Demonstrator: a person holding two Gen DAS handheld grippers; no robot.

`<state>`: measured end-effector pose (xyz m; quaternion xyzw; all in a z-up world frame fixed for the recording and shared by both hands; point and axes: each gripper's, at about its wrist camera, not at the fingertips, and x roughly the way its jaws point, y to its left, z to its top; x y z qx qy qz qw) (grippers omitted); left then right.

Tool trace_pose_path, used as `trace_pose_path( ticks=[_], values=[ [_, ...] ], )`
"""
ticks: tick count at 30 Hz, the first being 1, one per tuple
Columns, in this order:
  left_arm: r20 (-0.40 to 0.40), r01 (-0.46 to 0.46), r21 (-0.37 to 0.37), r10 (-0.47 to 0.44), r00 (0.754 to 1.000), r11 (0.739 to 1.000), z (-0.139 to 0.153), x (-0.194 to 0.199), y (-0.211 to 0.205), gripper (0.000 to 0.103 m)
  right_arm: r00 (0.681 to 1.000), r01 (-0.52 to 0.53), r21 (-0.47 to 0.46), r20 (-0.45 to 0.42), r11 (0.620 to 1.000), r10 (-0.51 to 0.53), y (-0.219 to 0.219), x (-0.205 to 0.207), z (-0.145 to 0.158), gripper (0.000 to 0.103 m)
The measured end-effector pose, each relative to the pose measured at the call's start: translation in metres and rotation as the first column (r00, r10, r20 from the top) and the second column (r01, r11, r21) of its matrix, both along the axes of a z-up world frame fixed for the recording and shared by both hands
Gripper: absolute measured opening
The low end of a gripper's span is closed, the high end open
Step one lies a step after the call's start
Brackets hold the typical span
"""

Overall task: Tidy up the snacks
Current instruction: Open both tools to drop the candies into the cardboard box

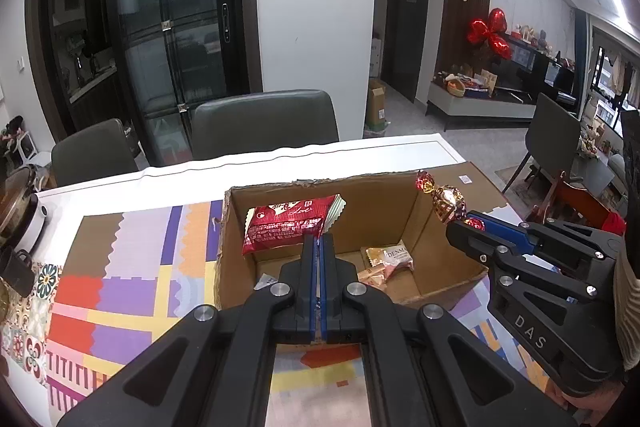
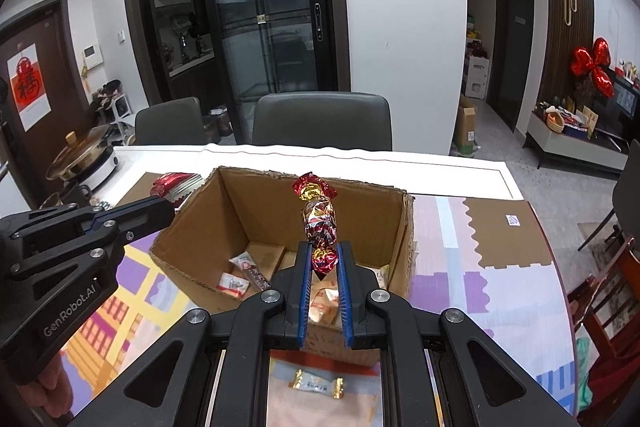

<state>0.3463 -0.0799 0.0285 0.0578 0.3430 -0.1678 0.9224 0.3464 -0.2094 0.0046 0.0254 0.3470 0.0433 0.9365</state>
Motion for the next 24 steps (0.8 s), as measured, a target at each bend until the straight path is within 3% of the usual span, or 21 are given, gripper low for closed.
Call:
trace_pose_path(
  ticks=[20,21,24],
  values=[
    [-0.003,-0.01,0.028,0.01,1.0,1.0,-0.015,0.021,-0.003,0.006,1.0,-0.008,-0.035,-0.022,0.999,0.007,0.01,0.023,-0.022,0.016],
    [-0.005,-0.013,0.033,0.013,1.0,0.999,-0.016,0.02,-0.003,0.007,1.0,-0.005,-0.047,-0.017,0.999,0.004,0.01,0.023,-0.022,0.022],
    [-0.008,-0.02,0.033,0.021,1.0,0.999,-0.018,0.021,-0.001,0.023,1.0,0.02,-0.075,0.02,0.997,-0.018,0.012,0.018,-0.018,0.056]
  ],
)
